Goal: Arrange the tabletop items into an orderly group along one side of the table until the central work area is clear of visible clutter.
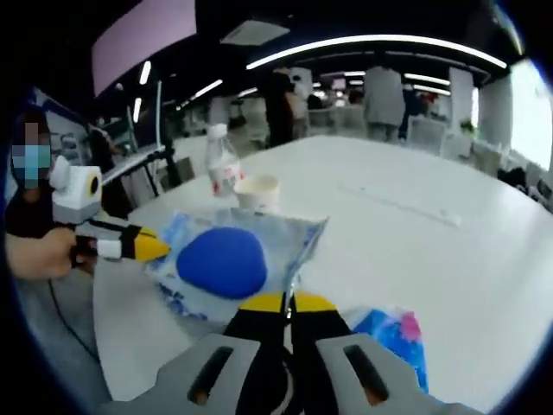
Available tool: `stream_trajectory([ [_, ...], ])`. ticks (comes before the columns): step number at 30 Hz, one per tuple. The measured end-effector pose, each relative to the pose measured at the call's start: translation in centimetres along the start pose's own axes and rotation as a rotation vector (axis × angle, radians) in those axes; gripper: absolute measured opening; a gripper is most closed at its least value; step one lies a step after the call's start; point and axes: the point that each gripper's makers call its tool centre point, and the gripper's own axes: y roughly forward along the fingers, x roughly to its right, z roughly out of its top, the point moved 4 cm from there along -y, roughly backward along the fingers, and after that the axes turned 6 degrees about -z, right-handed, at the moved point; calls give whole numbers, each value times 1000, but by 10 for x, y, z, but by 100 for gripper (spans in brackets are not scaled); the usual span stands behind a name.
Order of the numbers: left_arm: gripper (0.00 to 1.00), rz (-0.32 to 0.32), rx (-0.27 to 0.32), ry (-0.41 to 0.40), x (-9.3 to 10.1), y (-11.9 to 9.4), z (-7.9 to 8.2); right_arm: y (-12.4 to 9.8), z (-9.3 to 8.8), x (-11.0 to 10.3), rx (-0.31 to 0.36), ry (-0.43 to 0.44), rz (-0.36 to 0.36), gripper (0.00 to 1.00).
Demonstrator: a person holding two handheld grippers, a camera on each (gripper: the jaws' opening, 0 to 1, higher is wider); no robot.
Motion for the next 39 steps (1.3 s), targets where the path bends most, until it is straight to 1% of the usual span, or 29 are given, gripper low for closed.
stream_trajectory([
  [4,1,-25,-14,9,11,21,14,-7,-3,17,-6,22,-40,0],
  [5,1,-27,-27,47,10,29,18,-8,-3,21,-6,25,-49,0],
  [6,1,-23,-48,105,12,37,22,-9,-3,26,-4,31,-61,0],
  [7,1,-24,-60,131,14,44,24,-9,-3,30,-3,35,-70,0],
  [8,1,-31,-76,148,17,53,26,-8,-3,37,-5,38,-87,0],
  [10,1,-27,-77,179,18,68,33,-7,0,47,6,57,-111,0],
  [12,1,-27,-89,183,19,79,36,-5,1,54,10,72,-129,0],
  [15,1,-26,-109,200,19,88,36,-2,-1,59,-1,66,-138,0],
  [17,1,-20,-111,231,18,92,38,0,0,63,11,73,-142,0],
  [18,1,-21,-111,230,17,95,39,3,1,66,20,104,-149,0],
  [20,1,-11,-117,224,15,100,43,7,2,69,21,110,-156,0],
  [21,1,7,-129,242,14,105,44,11,2,70,17,102,-161,0],
  [23,2,29,-160,329,14,114,46,15,0,74,6,91,-174,0],
  [26,2,54,-160,341,15,121,45,19,-1,81,11,118,-180,0],
  [29,2,99,-177,401,14,124,45,24,1,81,13,103,-181,0],
  [31,2,95,-178,408,16,127,47,26,1,84,11,93,-189,0],
  [33,2,95,-179,440,16,130,49,26,0,88,12,110,-190,0],
  [34,2,90,-176,446,15,132,49,27,-1,89,10,112,-190,0],
  [36,2,88,-191,452,13,136,47,28,1,88,13,107,-183,0],
  [37,2,91,-199,454,12,136,45,28,2,88,14,104,-179,0],
  [39,2,108,-207,488,10,137,46,30,3,86,18,103,-173,0],
])
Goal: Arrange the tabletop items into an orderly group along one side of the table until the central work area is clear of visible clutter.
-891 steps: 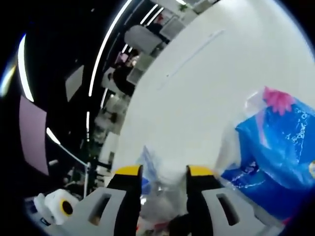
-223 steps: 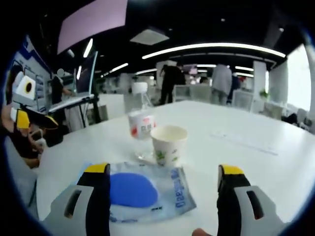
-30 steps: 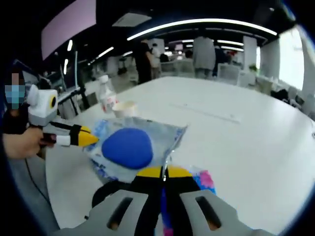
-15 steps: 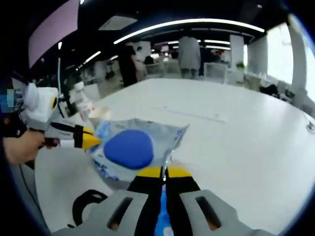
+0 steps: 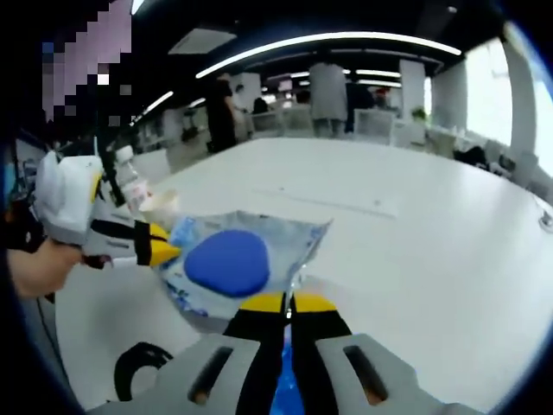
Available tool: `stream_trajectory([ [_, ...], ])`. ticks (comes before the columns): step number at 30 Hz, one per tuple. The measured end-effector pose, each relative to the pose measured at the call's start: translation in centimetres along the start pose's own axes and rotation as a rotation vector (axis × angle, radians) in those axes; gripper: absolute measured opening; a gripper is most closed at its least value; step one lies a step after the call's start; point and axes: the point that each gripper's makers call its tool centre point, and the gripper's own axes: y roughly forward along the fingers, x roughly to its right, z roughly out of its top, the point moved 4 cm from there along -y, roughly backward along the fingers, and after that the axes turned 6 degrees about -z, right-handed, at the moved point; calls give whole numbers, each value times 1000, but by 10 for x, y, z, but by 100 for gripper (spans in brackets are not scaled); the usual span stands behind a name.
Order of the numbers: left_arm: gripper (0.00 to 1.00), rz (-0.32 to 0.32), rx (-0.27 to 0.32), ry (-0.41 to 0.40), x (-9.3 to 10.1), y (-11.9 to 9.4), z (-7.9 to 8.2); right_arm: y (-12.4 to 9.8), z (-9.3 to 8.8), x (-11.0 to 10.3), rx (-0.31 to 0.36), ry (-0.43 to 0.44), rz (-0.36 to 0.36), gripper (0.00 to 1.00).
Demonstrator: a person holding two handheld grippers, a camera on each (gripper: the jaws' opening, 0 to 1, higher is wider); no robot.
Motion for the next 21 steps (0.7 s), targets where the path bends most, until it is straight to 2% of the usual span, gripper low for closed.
stream_trajectory([
  [4,2,19,-22,77,-3,4,0,6,-2,0,-10,20,11,0],
  [12,2,23,-50,76,-7,15,-5,15,-4,0,-38,32,24,0],
  [15,2,32,-53,83,-7,15,-4,18,-8,-1,-68,-15,24,0],
  [21,2,28,-51,72,-9,17,-4,19,-12,1,-83,17,26,0],
])
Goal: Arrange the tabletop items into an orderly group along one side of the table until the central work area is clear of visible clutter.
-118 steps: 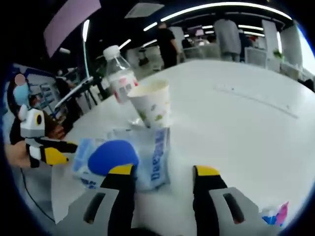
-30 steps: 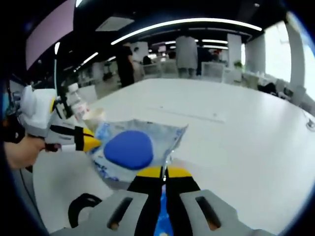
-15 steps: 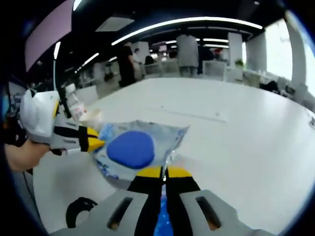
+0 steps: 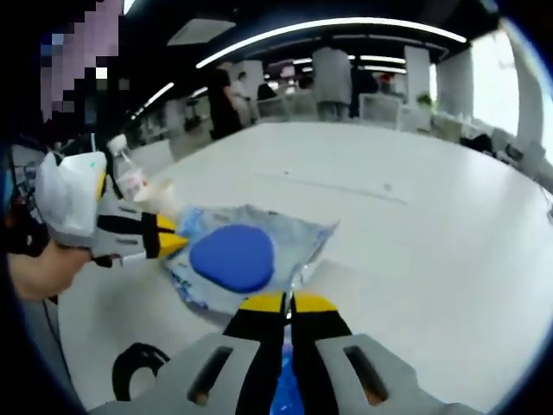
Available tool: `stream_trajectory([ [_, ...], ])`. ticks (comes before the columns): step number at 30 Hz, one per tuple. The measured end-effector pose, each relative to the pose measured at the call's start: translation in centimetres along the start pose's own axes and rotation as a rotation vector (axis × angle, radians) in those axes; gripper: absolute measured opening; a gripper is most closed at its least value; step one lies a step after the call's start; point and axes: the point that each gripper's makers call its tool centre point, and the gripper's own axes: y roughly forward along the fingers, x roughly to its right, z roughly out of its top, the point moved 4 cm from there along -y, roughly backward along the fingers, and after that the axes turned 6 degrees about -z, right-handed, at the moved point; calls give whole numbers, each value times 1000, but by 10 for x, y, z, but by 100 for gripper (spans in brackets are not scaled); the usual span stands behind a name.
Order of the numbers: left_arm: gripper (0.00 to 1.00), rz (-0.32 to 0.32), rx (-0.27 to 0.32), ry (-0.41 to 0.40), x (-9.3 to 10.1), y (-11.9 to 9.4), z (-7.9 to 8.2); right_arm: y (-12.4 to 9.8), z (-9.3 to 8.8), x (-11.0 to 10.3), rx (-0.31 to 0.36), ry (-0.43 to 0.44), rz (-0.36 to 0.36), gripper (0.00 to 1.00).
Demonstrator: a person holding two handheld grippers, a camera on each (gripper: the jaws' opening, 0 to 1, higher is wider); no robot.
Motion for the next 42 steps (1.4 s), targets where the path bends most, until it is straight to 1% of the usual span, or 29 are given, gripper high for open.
stream_trajectory([
  [2,2,2,4,-6,-1,1,0,2,-1,0,-6,-6,-1,0],
  [6,2,5,20,-52,-4,4,-1,9,-5,4,-20,13,0,0],
  [8,2,4,27,-93,-5,3,-1,10,-5,2,-30,10,-3,0],
  [12,2,0,34,-111,-4,4,-2,13,-13,3,-64,18,-2,0],
  [20,3,21,49,-113,-3,4,-5,15,-14,2,-74,29,-15,0],
  [21,3,20,50,-116,-2,4,-6,16,-15,2,-79,29,-18,0],
  [22,3,1,53,-133,-3,5,-6,16,-17,3,-83,38,-20,0],
  [23,3,-21,66,-167,-2,6,-5,16,-18,4,-87,49,-24,0],
  [24,3,-18,63,-174,-5,5,-6,16,-17,4,-82,72,-19,0],
  [25,4,-17,64,-169,-7,5,-6,16,-18,4,-83,92,-19,0],
  [26,4,-16,64,-166,-6,5,-6,16,-17,4,-83,88,-21,0],
  [28,4,-1,58,-123,-3,3,-4,16,-17,3,-82,66,-24,0],
  [29,4,2,57,-79,-3,2,-2,17,-17,3,-84,67,-27,0],
  [30,4,0,54,-58,-2,1,-1,17,-16,3,-87,61,-31,0],
  [33,4,2,63,-74,-3,-4,0,18,-16,3,-91,71,-36,0],
  [36,4,25,66,-36,-3,-10,2,18,-16,1,-92,79,-39,0],
  [39,6,26,67,-24,-4,-13,1,19,-16,1,-95,94,-45,0],
  [40,4,35,68,-7,-7,-15,1,19,-16,1,-96,94,-45,0],
  [42,4,33,68,-25,-9,-15,0,19,-16,1,-97,90,-47,0],
])
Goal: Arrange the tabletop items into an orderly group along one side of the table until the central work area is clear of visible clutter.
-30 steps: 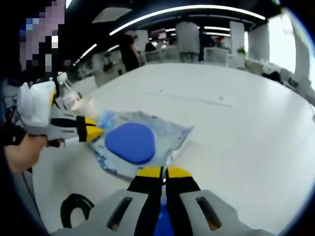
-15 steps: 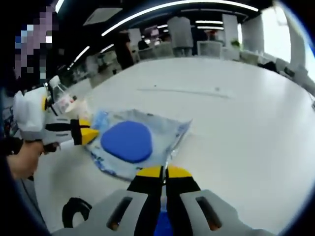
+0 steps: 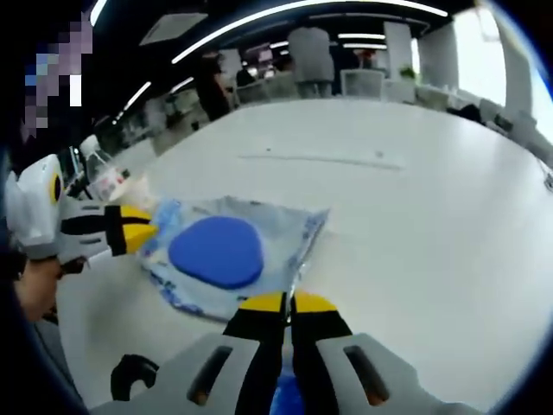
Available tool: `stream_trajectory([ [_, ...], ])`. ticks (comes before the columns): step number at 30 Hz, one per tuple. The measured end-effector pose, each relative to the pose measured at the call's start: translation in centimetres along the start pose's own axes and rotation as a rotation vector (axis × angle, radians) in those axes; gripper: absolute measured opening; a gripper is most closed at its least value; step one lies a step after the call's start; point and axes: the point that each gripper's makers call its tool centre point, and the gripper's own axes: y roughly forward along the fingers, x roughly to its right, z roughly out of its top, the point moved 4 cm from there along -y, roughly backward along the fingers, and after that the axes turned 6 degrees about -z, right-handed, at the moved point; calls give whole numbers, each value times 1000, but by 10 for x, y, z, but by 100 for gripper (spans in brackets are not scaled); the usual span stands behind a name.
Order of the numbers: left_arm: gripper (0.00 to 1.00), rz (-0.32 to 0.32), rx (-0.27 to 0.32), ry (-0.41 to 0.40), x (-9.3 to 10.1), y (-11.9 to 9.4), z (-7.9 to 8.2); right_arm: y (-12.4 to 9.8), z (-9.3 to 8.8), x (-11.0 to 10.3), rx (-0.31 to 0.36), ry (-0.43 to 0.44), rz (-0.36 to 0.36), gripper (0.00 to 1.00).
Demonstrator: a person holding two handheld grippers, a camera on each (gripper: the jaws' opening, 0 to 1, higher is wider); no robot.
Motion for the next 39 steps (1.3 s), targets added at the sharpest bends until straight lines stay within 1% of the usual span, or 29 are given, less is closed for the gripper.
stream_trajectory([
  [2,4,-10,-1,-1,2,1,0,-1,-1,0,-4,13,-8,0],
  [4,4,-4,7,11,2,-1,4,-1,-1,0,-6,12,-12,0],
  [5,4,8,21,15,3,-4,7,-1,-1,0,-6,10,-14,0],
  [6,4,13,27,23,4,-6,9,-1,-1,0,-5,22,-16,0],
  [7,4,13,26,31,7,-7,10,-1,-1,1,-3,47,-17,0],
  [8,3,16,25,33,9,-8,10,0,-1,2,-2,100,-23,0],
  [9,3,18,25,32,11,-10,9,0,-1,3,-1,110,-28,0],
  [12,3,32,37,36,16,-14,8,-1,-1,2,8,91,-32,0],
  [13,3,39,42,40,15,-15,8,-1,-2,2,9,90,-33,0],
  [15,3,46,46,24,11,-14,7,-1,-2,2,7,93,-30,0],
  [17,3,41,31,22,7,-8,4,-2,-3,1,6,93,-31,0],
  [21,3,50,5,50,2,2,2,-4,-5,-1,12,94,-32,0],
  [23,3,47,-14,72,3,6,-1,-5,-6,-2,14,91,-31,0],
  [30,3,49,-34,125,6,9,-3,-6,-6,-1,11,83,-32,0],
  [35,3,53,-53,223,9,11,-6,-6,-6,-1,9,83,-34,0],
  [37,3,42,-63,249,12,16,-8,-6,-6,-1,8,80,-35,0],
  [39,3,51,-62,257,11,15,-8,-6,-6,-1,5,71,-37,0],
])
